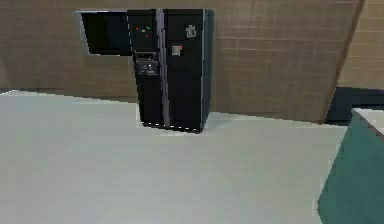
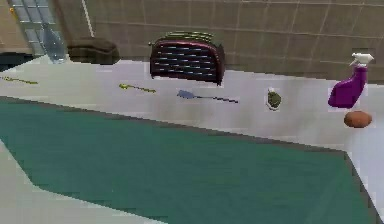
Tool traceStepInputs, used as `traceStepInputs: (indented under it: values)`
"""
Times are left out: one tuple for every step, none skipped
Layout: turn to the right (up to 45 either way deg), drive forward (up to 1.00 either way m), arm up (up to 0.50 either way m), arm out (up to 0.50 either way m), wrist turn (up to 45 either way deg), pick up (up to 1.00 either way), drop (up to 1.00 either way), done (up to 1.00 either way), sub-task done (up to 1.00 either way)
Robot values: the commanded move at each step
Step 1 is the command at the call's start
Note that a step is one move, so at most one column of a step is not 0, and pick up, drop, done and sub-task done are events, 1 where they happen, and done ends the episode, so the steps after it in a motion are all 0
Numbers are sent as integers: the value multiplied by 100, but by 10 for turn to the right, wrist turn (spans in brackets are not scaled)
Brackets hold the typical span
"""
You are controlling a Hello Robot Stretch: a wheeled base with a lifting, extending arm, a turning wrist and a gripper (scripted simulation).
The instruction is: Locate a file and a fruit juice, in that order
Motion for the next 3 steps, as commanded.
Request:
traceStepInputs:
  values:
    - [180,0,0,0,0,0,0,0,0]
    - [0,100,0,0,0,0,0,0,0]
    - [30,0,0,0,0,0,0,0,0]
